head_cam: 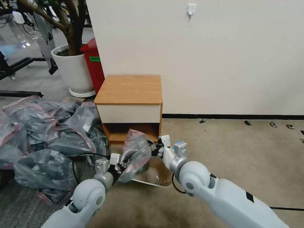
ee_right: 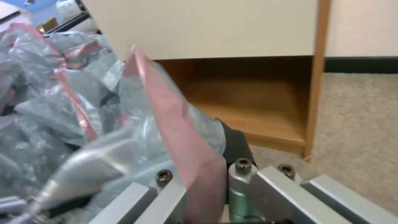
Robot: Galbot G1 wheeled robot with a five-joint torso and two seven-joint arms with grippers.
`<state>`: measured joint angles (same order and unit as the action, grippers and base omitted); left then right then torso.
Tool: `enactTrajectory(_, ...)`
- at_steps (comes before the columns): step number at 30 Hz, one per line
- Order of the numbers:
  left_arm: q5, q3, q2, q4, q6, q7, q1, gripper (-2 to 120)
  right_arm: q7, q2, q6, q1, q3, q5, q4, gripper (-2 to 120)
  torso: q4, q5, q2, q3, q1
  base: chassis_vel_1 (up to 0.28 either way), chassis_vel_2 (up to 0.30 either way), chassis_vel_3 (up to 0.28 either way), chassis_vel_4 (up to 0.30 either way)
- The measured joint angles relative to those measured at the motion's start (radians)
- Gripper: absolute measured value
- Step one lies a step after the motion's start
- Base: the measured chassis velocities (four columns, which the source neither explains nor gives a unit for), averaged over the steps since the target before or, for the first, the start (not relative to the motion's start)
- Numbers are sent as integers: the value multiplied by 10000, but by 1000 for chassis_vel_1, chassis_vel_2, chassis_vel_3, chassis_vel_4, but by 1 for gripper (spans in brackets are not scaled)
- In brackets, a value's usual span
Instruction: Pick up the garbage bag from the table and place it over the trash can.
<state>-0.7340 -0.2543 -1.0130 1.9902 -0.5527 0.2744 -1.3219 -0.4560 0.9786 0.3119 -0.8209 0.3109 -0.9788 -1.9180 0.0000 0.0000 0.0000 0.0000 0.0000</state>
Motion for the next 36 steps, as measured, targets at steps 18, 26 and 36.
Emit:
enactTrajectory(18,-130,-787,-111,60,751,-523,-178,3,-6,-543,35,-1251,-1188,-248,17,0,0,0,0,0,0,0,0,0,0)
enactTrajectory(26,-384,-1075,-145,102,992,-798,-195,3,-1,-762,35,-1678,-1621,-506,54,0,0,0,0,0,0,0,0,0,0)
enactTrajectory(36,-458,-1221,-485,139,1151,-941,-307,3,7,-727,-15,-2257,-1804,-540,-24,0,0,-1,0,-1,0,0,0,0,0)
